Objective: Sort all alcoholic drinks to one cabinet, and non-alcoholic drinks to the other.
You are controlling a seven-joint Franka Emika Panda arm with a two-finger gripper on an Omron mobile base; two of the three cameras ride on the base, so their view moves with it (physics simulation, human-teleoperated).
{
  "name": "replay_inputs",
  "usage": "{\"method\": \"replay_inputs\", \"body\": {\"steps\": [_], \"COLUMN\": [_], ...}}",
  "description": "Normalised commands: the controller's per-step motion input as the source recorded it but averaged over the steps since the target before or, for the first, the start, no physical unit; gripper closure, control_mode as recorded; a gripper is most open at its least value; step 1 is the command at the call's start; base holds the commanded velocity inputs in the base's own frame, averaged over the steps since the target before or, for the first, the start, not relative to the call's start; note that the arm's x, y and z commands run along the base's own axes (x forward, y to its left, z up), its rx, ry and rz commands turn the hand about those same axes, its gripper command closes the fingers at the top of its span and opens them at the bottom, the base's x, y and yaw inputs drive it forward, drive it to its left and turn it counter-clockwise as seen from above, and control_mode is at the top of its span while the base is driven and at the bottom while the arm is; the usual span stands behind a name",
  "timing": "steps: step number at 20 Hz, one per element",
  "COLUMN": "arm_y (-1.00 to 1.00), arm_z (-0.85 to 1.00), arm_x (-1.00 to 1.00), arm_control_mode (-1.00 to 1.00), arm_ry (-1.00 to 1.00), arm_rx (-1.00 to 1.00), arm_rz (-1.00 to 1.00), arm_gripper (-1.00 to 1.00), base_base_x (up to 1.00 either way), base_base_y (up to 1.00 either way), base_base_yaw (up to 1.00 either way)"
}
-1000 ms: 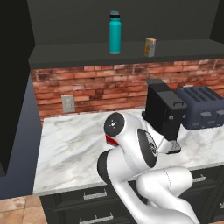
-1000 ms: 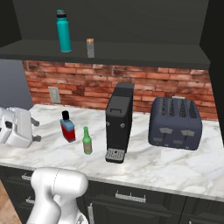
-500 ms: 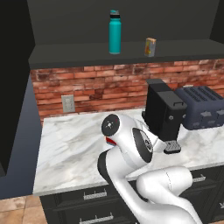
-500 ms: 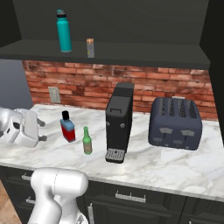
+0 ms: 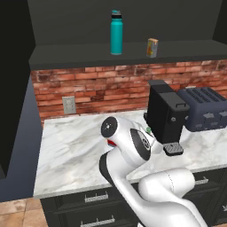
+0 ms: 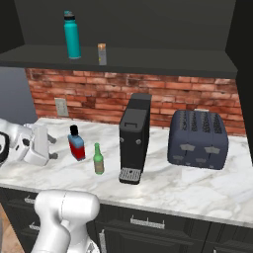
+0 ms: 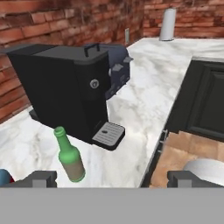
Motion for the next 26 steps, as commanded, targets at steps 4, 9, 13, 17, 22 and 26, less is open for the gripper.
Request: {"method": "replay_inputs", "body": {"steps": [4,9,13,17,22,26], "arm_y": [-0.01,-0.06,-0.03,-0.06,-0.08,-0.08], "arm_z": [-0.12,-0.11,-0.12,-0.18,-0.17,-0.15], "arm_x": [0.19,0.20,0.23,0.21,0.20,0.18], "arm_control_mode": [-1.00,-1.00,-1.00,-1.00,-1.00,-1.00], "arm_ry": [0.00,0.00,0.00,0.00,0.00,0.00], "arm_rx": [0.00,0.00,0.00,0.00,0.00,-0.01], "arm_rz": [-0.01,-0.01,-0.02,-0.02,-0.01,0.00], "arm_gripper": [-1.00,-1.00,-1.00,-1.00,-1.00,-1.00], "base_base_x": [0.00,0.00,0.00,0.00,0.00,0.00], "base_base_y": [0.00,0.00,0.00,0.00,0.00,0.00], "base_base_yaw": [0.00,0.00,0.00,0.00,0.00,0.00]}}
